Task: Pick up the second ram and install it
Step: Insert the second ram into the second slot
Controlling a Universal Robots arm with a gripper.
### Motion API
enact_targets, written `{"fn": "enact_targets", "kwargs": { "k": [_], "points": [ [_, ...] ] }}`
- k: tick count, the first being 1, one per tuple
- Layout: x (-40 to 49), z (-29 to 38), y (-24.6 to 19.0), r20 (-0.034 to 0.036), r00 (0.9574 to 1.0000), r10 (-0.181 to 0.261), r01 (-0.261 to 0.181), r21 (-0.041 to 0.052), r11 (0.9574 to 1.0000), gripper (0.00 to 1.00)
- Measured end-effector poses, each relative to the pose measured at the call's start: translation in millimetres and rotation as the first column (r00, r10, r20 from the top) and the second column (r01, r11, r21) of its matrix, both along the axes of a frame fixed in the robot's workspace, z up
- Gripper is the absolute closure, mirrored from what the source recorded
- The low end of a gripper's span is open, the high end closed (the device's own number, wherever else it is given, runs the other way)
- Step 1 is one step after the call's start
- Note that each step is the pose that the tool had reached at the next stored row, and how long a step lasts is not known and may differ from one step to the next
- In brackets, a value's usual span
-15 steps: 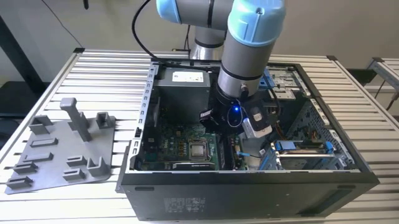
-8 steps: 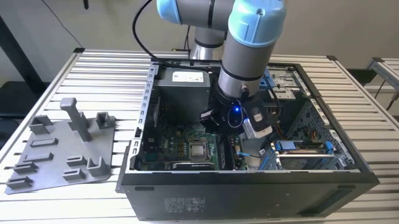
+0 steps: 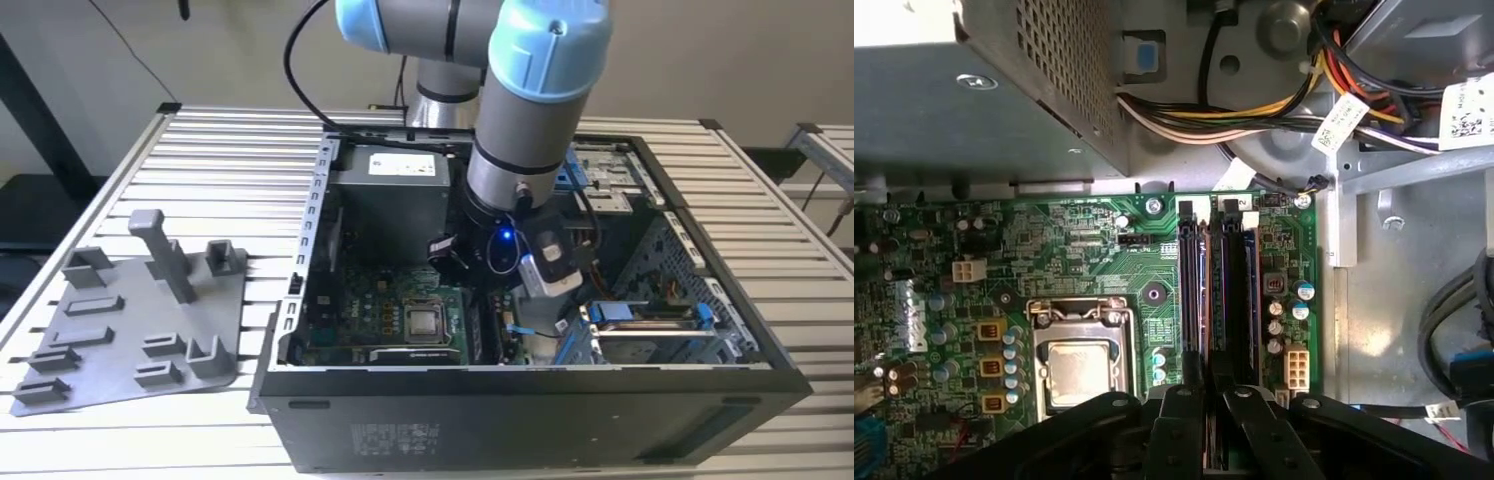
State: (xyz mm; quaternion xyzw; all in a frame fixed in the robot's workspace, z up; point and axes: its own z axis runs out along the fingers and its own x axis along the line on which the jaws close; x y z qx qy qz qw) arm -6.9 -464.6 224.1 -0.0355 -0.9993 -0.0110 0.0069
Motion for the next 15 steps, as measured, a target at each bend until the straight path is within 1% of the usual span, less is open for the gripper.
{"fn": "enact_targets", "kwargs": {
  "k": [8, 15],
  "points": [
    [0.4, -2.8, 0.8, -0.0001, 1.0000, -0.005, 0.005, -0.0002, 1.0000, 0.86],
    [-0.2, -2.9, 1.2, -0.0002, 1.0000, -0.005, 0.005, -0.0002, 1.0000, 0.86]
  ]
}}
